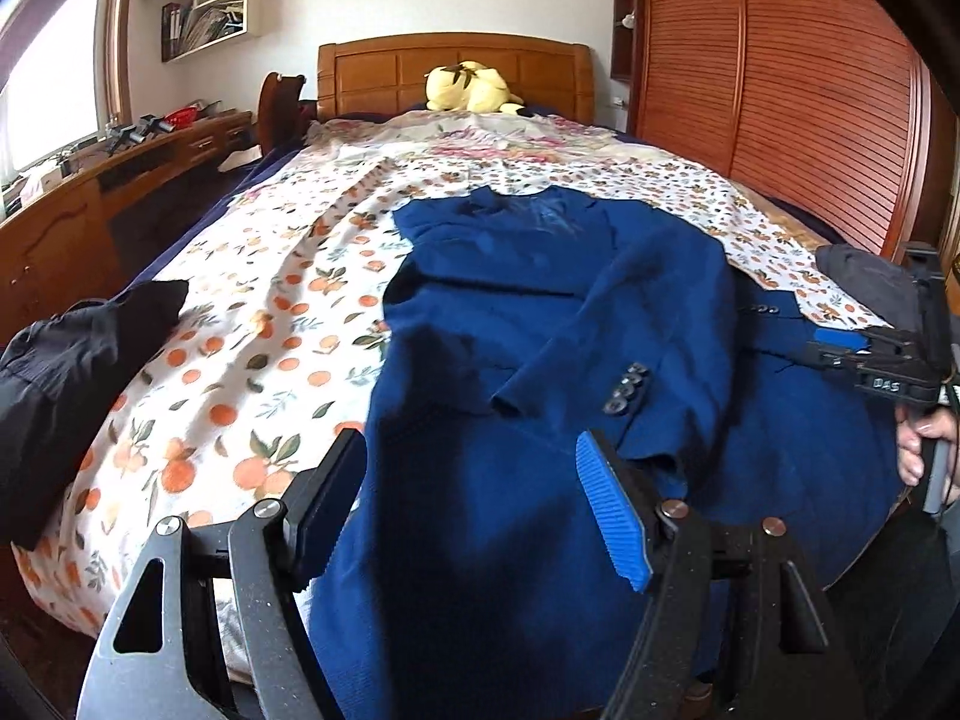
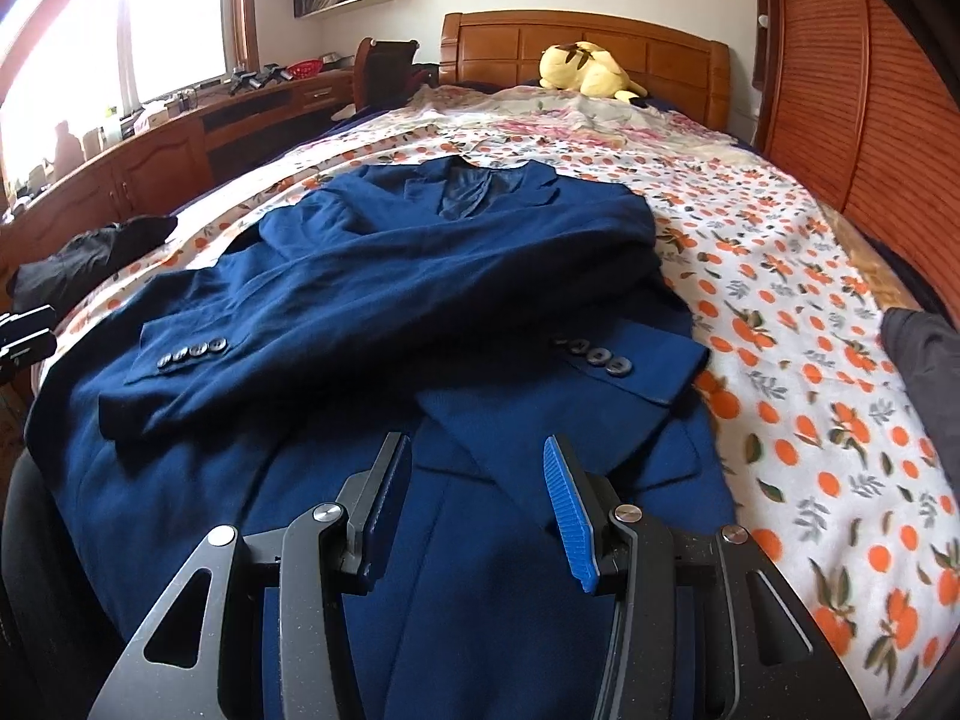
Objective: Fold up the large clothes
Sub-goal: 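Move both grippers to the jacket hem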
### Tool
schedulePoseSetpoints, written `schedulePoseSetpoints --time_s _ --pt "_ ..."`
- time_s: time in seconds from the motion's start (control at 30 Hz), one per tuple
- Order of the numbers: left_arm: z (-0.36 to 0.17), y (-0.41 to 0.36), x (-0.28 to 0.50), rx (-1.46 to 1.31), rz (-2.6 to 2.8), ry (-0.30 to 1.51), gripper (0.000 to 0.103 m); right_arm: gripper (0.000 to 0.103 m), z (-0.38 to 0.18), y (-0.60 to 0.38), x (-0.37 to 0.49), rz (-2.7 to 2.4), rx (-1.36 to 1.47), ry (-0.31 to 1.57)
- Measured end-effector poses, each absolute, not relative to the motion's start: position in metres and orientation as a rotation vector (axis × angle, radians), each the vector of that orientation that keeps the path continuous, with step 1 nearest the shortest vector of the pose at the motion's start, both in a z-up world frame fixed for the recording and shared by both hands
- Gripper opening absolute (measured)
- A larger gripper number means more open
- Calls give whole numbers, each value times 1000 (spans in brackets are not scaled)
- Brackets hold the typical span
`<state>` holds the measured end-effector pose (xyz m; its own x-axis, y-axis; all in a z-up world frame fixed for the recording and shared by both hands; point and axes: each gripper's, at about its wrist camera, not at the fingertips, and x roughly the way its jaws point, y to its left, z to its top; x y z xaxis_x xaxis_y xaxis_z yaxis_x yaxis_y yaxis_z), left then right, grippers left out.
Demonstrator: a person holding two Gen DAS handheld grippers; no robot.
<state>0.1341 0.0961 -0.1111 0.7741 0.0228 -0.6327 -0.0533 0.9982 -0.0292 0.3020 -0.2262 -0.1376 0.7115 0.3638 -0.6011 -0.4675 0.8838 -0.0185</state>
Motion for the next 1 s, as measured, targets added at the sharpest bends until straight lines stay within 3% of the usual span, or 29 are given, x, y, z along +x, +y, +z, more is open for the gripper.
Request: schedulePoseSetpoints --time_s 0.1,0.33,0.7,0.73,0.8,0.87,1.0 --pt "-116 102 131 -47 46 695 73 49 -135 -240 291 458 -166 629" --pt "-130 117 134 -55 41 717 73 64 -137 -279 271 350 -213 680" --pt "-155 137 127 -101 34 772 73 65 -153 -315 260 259 -116 776" --pt "-156 139 123 -105 33 767 71 65 -152 -314 259 257 -119 776" --pt "-155 143 118 -102 44 766 52 65 -150 -312 258 265 -120 781" --pt "-155 146 112 -105 41 765 43 65 -150 -313 257 274 -125 787" --pt "-155 148 102 -113 24 776 39 65 -150 -318 251 293 -135 797"
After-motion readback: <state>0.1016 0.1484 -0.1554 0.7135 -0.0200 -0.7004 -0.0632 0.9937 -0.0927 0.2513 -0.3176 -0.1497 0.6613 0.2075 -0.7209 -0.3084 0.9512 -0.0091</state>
